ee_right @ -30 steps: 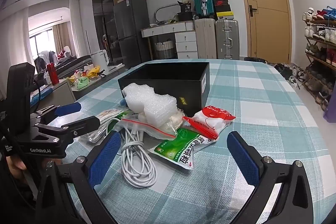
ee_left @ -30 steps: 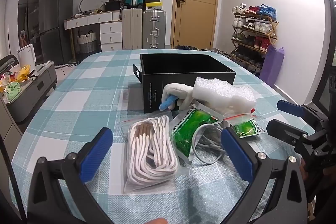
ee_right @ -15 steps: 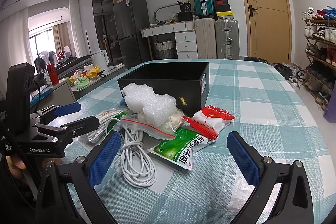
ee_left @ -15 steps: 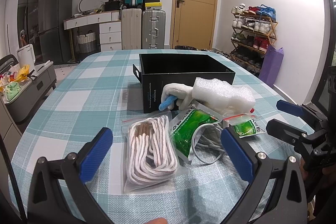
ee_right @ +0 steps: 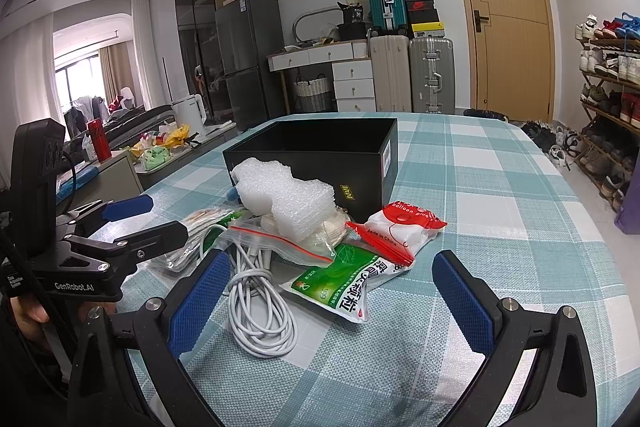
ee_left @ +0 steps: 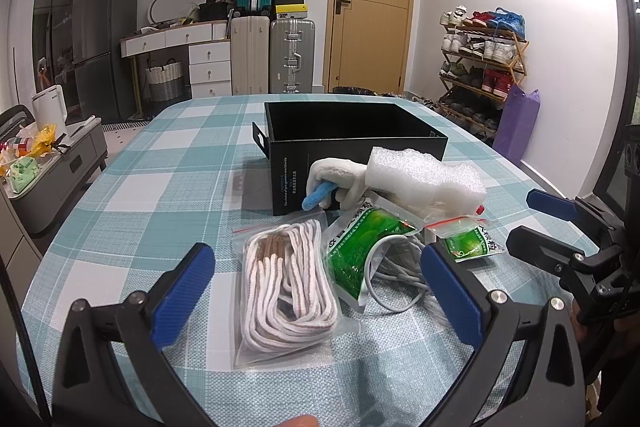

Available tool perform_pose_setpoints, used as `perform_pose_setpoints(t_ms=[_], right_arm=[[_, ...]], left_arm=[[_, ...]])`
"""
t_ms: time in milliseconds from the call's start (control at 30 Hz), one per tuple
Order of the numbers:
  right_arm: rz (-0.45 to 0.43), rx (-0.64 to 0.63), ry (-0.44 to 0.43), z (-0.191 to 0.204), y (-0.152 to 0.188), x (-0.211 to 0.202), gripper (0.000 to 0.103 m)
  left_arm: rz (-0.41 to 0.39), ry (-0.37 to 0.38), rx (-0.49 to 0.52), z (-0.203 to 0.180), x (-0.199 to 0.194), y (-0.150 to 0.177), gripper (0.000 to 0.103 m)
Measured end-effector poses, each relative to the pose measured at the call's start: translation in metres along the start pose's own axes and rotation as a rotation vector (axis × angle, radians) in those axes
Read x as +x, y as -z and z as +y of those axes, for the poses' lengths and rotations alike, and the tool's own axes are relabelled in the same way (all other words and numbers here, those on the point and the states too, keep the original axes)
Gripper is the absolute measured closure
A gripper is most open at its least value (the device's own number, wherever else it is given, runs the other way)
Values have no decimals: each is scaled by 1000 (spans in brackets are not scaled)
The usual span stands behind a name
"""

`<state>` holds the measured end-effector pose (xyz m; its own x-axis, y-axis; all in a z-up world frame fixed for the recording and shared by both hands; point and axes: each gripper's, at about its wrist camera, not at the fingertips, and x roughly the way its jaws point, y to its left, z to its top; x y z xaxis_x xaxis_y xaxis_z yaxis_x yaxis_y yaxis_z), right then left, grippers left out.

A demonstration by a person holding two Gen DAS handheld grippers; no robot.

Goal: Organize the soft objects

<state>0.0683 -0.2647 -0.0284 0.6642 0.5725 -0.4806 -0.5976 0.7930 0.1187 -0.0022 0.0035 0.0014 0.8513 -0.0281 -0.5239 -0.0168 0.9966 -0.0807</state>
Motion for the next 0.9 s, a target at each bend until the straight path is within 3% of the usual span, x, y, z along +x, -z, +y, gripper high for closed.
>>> perform_pose_setpoints(t_ms=[900], right_arm=[[1,-1,2,1,1,0,0]], left_arm=[[1,-1,-3,-2,1,0,0]])
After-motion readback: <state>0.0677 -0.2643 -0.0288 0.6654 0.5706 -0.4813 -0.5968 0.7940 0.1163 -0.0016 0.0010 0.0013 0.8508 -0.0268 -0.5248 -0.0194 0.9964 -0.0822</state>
